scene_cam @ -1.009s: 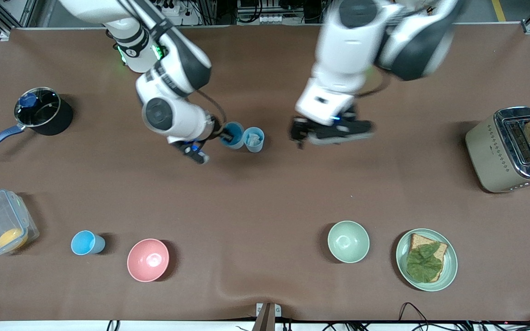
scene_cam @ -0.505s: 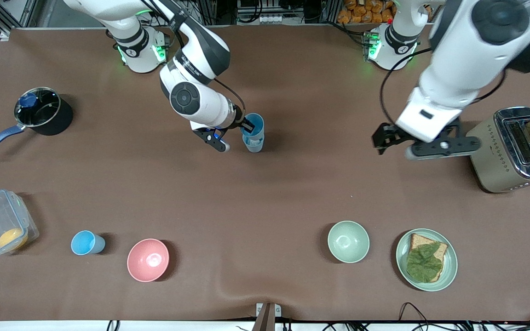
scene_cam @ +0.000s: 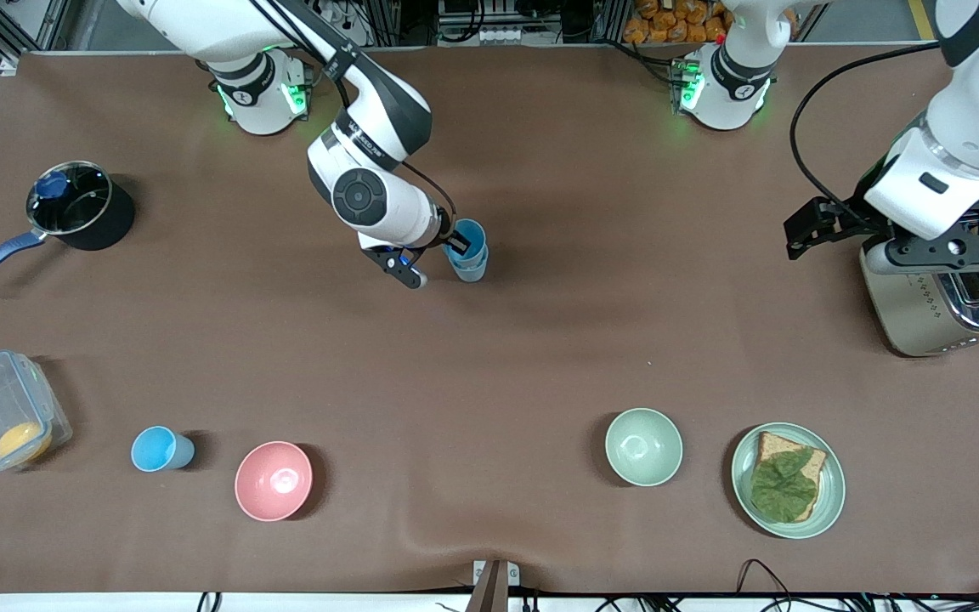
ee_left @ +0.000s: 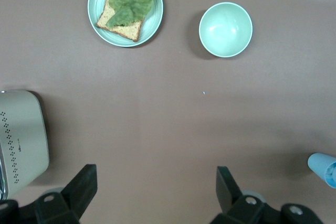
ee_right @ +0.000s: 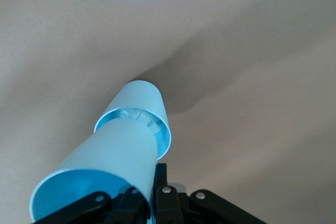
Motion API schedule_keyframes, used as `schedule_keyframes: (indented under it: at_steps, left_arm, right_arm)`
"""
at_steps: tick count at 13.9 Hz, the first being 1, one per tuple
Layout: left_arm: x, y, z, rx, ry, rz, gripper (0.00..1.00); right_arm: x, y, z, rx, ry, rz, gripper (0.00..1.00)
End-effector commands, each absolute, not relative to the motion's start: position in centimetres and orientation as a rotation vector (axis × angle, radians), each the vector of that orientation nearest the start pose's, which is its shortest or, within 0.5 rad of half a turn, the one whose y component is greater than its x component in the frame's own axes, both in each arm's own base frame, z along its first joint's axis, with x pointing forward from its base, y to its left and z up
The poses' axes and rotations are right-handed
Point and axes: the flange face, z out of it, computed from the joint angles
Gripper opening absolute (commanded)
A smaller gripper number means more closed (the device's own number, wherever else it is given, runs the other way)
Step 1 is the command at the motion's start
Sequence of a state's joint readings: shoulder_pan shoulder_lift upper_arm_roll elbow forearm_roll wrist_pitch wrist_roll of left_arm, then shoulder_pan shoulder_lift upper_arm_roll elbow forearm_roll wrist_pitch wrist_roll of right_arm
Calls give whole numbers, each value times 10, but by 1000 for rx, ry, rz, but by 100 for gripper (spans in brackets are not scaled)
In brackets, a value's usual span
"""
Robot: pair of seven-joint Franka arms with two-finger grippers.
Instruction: Stack blue cups with both arms
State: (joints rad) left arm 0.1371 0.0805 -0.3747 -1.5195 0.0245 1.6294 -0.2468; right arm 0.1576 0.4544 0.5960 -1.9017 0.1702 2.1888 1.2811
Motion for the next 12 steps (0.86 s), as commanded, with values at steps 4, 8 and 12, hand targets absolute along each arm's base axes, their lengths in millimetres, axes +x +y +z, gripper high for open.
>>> schedule_keyframes:
  at_steps: [4, 8, 12]
  left_arm:
    - [557, -103, 615, -3143, 38, 29, 100]
    - [546, -97, 612, -3138, 60, 53, 100]
    - [538, -94, 618, -3154, 89, 28, 100]
  right_arm:
    - [469, 416, 311, -2773, 1062, 553, 100]
    - [499, 366, 342, -2900, 936, 668, 100]
    - [543, 252, 331, -2999, 791, 748, 100]
